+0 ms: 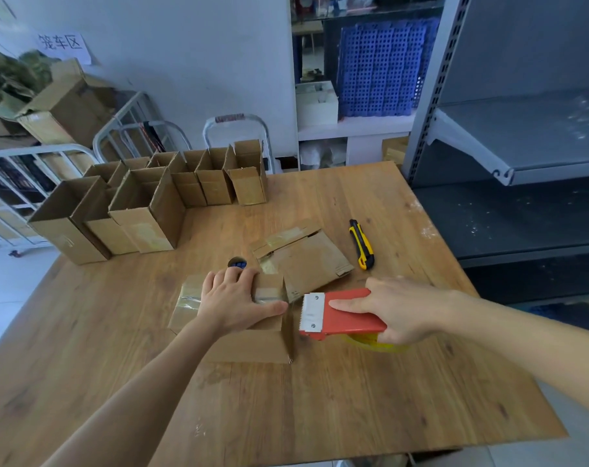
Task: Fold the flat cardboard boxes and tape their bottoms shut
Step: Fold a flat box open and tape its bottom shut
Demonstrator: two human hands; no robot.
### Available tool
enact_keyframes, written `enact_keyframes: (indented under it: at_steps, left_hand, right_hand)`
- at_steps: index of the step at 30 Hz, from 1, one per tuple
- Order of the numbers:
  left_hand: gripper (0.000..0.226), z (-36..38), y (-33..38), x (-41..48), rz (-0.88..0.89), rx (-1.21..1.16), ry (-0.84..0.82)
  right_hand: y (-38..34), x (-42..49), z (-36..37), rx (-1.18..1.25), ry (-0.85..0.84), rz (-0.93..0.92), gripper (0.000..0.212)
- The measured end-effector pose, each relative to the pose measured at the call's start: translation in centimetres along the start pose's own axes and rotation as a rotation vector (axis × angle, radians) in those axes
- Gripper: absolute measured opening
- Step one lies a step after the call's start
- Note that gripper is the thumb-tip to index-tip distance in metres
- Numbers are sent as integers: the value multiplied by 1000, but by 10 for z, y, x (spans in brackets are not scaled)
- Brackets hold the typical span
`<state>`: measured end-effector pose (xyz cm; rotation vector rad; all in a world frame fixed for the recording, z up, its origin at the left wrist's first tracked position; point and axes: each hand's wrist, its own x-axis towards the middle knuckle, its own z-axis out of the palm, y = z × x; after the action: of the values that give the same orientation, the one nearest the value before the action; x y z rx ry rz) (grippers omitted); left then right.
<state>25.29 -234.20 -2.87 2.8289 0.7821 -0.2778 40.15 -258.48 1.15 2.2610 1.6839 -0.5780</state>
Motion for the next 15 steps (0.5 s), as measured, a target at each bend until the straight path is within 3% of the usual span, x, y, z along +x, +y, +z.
enact_keyframes:
  at_steps: [4,15]
  left_hand:
    - [99,0,23,6,-78,-14,-30]
    - [79,11,28,2,-69,-22,43]
  right_hand:
    - [-5,6,-13,-63,-22,1,78]
    - [-37,40,-66,-211,-174,-6,83]
